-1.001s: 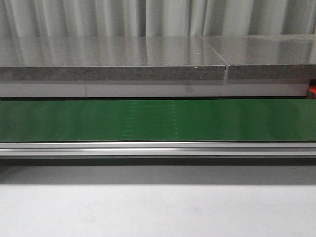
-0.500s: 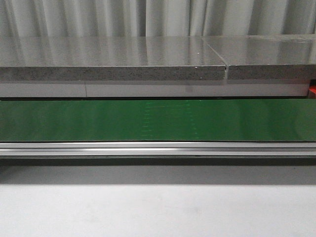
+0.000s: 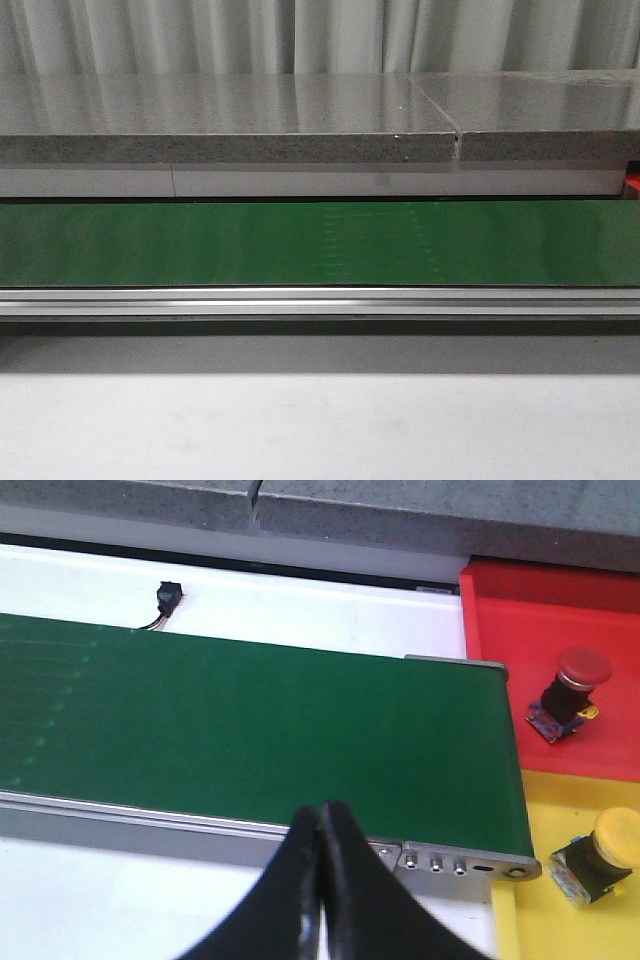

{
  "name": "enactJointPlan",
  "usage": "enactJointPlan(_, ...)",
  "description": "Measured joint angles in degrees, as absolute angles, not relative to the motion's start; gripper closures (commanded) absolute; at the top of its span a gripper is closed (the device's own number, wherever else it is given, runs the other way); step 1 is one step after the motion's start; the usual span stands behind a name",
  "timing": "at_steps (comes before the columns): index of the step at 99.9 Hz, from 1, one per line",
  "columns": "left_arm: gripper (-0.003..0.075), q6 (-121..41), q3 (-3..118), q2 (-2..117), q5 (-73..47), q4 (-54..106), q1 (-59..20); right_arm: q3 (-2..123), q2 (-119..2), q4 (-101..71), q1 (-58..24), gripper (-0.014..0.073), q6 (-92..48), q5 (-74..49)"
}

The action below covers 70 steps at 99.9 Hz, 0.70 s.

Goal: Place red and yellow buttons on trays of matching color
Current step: 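Move the left gripper over the remaining red and yellow buttons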

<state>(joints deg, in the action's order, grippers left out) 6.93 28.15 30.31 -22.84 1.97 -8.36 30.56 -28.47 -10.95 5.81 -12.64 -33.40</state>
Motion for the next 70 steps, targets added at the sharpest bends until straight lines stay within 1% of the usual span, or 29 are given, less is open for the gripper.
enactJointPlan(15, 0.007, 11.46, 33.93, 33.75, -24.95, 1.97, -3.58, 30.56, -28.47, -10.95, 5.81, 0.0662, -12.64, -33.42)
enactJointPlan(34, 0.0071, 13.81, 40.38, 42.8, -28.22, 2.81, 7.38, 30.56, -28.47, -10.95, 5.81, 0.0662, -12.64, -33.42)
enactJointPlan(48, 0.0071, 14.13, 42.46, 50.17, -28.68, 4.59, 13.93, 30.56, -28.47, -10.95, 5.81, 0.0662, -12.64, -33.42)
enactJointPlan(70, 0.0071, 14.22, 43.35, 62.83, -29.28, 5.65, 20.8, 30.56, -28.47, -10.95, 5.81, 0.0662, -12.64, -33.52)
